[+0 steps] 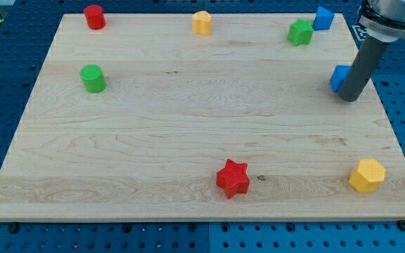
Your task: Push the blue cube below the blue triangle
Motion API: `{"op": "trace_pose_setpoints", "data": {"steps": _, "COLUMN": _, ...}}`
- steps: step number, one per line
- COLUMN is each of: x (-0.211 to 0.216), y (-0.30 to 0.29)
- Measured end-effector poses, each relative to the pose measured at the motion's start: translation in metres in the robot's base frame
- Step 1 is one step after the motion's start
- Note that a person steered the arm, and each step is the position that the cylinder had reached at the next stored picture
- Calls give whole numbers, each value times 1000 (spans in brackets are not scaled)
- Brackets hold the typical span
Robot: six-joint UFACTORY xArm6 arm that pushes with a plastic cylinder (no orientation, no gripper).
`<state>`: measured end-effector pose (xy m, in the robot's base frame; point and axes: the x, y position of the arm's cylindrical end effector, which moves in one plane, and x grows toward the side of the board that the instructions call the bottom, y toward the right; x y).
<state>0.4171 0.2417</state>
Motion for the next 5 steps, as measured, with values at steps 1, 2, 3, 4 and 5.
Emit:
{"op": "trace_pose_setpoints", "data": {"steps": 1, "x": -8, "y": 0}}
{"op": "trace_pose_setpoints", "data": {"steps": 2, "x": -26, "y": 1}}
{"op": "trace_pose_setpoints", "data": {"steps": 3, "x": -41, "y": 1}}
{"op": "trace_pose_setpoints", "data": {"steps": 4, "x": -60, "y": 4}}
{"op": "trace_pose_setpoints", "data": {"steps": 5, "x": -79, "y": 11}}
